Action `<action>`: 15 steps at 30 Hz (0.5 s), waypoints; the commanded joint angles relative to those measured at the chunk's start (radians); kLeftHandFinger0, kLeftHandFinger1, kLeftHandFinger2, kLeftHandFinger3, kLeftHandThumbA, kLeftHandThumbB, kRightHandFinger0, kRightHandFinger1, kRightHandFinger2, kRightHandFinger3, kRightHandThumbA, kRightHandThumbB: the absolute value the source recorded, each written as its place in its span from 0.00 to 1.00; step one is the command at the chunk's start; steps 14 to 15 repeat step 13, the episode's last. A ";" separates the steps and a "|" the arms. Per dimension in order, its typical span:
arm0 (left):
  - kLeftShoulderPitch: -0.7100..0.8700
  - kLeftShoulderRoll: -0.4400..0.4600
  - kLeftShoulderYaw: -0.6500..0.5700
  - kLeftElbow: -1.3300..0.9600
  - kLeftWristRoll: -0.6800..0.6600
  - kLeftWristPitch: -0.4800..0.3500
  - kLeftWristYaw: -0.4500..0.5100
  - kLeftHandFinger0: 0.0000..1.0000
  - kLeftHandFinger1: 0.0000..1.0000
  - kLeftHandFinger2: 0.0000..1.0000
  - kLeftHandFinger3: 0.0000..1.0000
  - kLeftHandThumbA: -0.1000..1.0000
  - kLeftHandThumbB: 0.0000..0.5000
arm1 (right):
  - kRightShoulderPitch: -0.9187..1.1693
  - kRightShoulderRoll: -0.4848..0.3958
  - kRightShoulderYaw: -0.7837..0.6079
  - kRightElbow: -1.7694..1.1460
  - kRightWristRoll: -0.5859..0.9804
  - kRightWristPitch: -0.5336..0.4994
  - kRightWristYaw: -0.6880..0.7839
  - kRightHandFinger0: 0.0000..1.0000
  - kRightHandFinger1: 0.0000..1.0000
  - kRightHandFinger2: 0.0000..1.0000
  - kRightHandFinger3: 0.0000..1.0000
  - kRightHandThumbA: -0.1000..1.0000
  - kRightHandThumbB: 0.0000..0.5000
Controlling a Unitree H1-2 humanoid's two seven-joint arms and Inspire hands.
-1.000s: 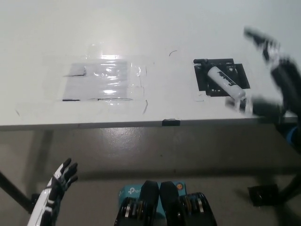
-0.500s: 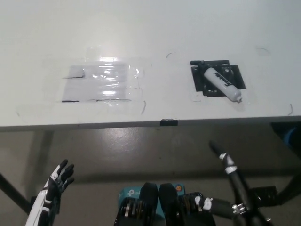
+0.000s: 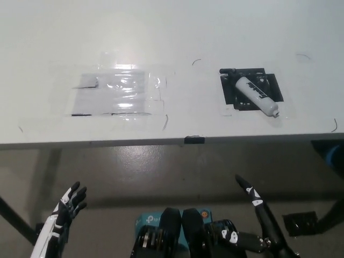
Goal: The robot uses right hand to pick up a small white air pumper and uses its left hand to compress it, and then puts it on the desk
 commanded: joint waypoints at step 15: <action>-0.007 0.002 -0.009 0.065 0.023 -0.063 -0.011 1.00 1.00 1.00 1.00 1.00 0.32 | -0.033 -0.003 0.043 0.011 0.069 -0.074 -0.031 1.00 1.00 1.00 1.00 1.00 0.68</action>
